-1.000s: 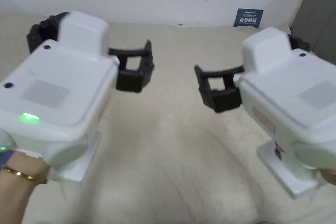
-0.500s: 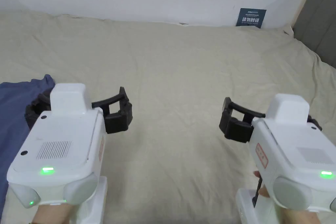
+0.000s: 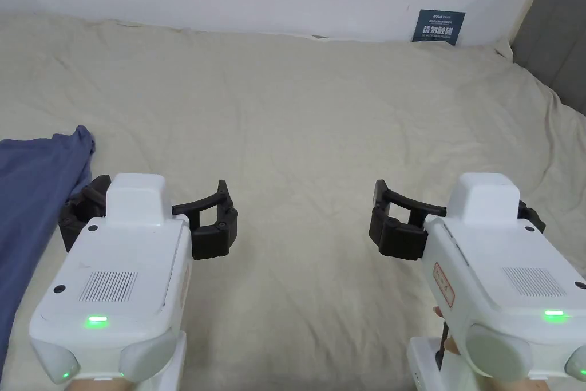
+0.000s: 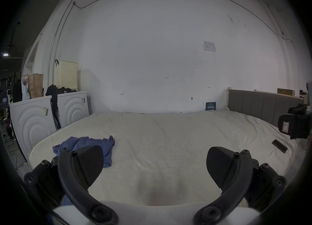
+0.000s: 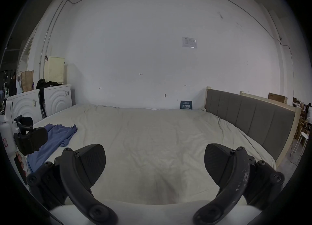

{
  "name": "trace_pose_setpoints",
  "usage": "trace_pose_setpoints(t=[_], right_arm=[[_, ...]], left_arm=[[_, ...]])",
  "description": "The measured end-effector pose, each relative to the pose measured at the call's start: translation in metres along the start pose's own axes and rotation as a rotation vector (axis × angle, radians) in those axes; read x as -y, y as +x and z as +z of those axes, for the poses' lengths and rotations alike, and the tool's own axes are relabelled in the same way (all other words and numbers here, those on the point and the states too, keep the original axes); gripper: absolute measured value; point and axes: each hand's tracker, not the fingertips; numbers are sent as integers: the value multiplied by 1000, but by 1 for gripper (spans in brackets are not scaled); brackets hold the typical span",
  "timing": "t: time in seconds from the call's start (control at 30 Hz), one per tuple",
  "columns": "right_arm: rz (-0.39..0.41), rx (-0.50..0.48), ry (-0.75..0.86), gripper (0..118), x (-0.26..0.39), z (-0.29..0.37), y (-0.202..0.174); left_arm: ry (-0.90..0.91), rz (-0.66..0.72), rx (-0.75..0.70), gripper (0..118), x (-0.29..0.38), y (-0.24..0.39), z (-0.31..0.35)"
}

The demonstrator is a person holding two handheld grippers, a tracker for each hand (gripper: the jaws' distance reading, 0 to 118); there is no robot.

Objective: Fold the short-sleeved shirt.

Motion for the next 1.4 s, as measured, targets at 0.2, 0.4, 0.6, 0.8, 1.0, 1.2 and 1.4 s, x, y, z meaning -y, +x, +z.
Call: trace_pose_setpoints(t=[0.2,0.4,0.6,0.8,1.0,1.2,1.4], right_arm=[[6,-11,5,118,0,1,-2],[17,-16,13,118,-1,3,-2],[13,-13,18,118,-1,3,-1],[23,-15,22,118,-2,3,-2],[48,-2,19,107,-3,4,-4],[26,-39,20,2,-4,7,-4],[19,-53,-2,1,-4,6,-10]], left_arm=[[3,4,1,118,-2,0,1],[15,1,2,118,-5,1,2],[26,3,2,118,-8,0,3],[26,6,4,118,-8,1,3],[26,-15,4,106,-9,3,5],[30,-46,-11,1,-14,5,6],[37,-49,6,0,-18,8,12]])
